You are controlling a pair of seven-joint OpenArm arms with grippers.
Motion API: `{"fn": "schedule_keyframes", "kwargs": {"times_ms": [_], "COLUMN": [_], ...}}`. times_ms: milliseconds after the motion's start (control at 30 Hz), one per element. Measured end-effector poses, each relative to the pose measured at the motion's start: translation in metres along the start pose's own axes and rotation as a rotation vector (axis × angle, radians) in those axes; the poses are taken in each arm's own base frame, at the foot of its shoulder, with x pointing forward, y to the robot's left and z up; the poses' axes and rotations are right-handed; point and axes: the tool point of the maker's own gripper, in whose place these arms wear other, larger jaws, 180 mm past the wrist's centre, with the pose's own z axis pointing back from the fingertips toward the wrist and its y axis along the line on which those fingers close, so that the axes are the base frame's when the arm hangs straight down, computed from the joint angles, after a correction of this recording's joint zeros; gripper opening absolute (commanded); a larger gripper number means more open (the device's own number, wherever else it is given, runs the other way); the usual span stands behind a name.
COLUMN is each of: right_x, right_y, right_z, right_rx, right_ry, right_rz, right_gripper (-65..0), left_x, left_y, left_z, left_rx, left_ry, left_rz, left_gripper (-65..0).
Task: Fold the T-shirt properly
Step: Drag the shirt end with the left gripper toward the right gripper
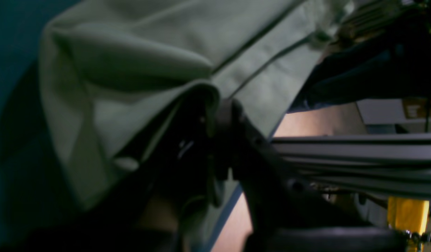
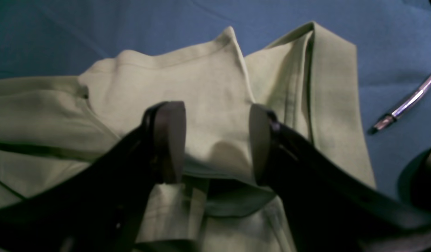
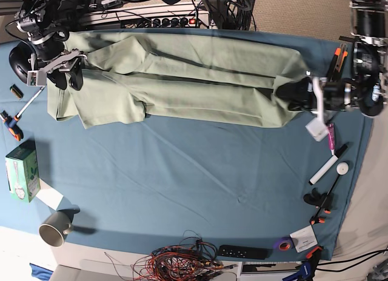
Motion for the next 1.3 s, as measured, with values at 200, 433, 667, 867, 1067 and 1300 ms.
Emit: {"fn": "schedule_keyframes", "kwargs": {"times_ms": [200, 433, 667, 867, 1067, 1300], "right_x": [0.000, 0.001, 0.001, 0.001, 0.001, 0.001], "right_y": [0.000, 0.000, 0.000, 0.000, 0.000, 0.000], "right_z": [0.000, 0.000, 0.000, 0.000, 0.000, 0.000], "right_rx": [0.000, 0.000, 0.000, 0.000, 0.000, 0.000], "right_ry": [0.000, -0.004, -0.006, -0.007, -0.007, -0.007], "right_rz": [0.000, 0.000, 0.000, 0.000, 0.000, 0.000], "right_gripper": [-35.8, -35.8, -35.8, -35.8, -35.8, -35.8], "left_x": [0.001, 0.005, 0.004, 0.026, 0.039, 0.038], "left_y": [-0.016, -0.047, -0.092, -0.099, -0.089, -0.097], "left_z": [-0.040, -0.087, -0.147, -0.165, -0.163, -0.168], "left_rx": [-0.042, -0.140, -0.230, -0.207, -0.162, -0.181], "left_ry": [-0.020, -0.036, 0.034, 0.013, -0.003, -0.011], "left_rz": [0.005, 0.003, -0.078, -0.152, -0.188, -0.176], "left_gripper": [-65.0, -65.0, -65.0, -65.0, -65.0, -65.0]}}
